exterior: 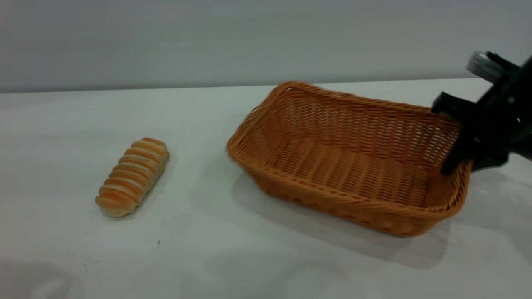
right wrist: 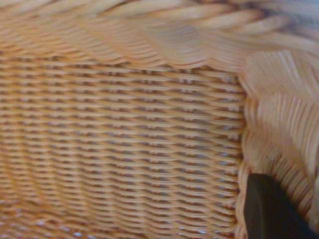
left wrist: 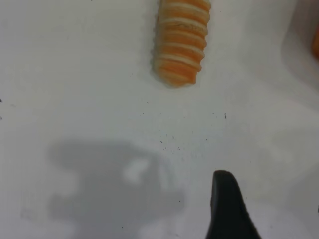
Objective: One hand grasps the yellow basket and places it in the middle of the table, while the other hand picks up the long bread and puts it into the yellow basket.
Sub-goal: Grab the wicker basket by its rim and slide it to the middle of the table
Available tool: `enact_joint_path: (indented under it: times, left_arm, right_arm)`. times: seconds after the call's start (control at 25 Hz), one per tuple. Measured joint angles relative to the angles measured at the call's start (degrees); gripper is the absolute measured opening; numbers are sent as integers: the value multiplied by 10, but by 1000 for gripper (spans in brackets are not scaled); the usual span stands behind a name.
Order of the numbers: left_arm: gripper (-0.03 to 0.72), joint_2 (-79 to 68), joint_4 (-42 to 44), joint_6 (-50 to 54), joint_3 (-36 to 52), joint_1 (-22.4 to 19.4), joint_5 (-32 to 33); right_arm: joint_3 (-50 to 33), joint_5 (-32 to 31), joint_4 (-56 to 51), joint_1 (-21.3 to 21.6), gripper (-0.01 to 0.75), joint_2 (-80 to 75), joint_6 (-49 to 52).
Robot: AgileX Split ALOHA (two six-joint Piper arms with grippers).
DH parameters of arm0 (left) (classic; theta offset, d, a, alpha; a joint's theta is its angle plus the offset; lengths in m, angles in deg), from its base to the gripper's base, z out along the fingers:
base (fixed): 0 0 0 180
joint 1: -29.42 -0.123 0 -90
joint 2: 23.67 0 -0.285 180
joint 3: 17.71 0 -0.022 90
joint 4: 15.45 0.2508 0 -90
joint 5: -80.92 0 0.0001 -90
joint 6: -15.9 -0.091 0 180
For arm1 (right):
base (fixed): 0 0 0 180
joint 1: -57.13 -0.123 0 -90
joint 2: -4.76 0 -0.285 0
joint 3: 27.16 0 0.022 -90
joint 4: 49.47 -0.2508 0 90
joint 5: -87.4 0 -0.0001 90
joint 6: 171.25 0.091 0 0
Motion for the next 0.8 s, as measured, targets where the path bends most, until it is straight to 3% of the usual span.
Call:
enact_joint_path:
  times: [0.16,0.28,0.52,0.8]
  left_arm:
    - [478,0,0,0,0,0,4]
    - [478,0,0,0,0,0,7]
    - [478,0,0,0,0,0,13]
    - [478,0,0,0,0,0,14]
  right_arm:
    - [48,-85,5,-14,90,-1,-51]
    - [68,-110,3,-41,90,-1,-61]
    - [71,-91,7,-99,90,-11,-80]
    - [71,-43,20,-107,119,-23,-115]
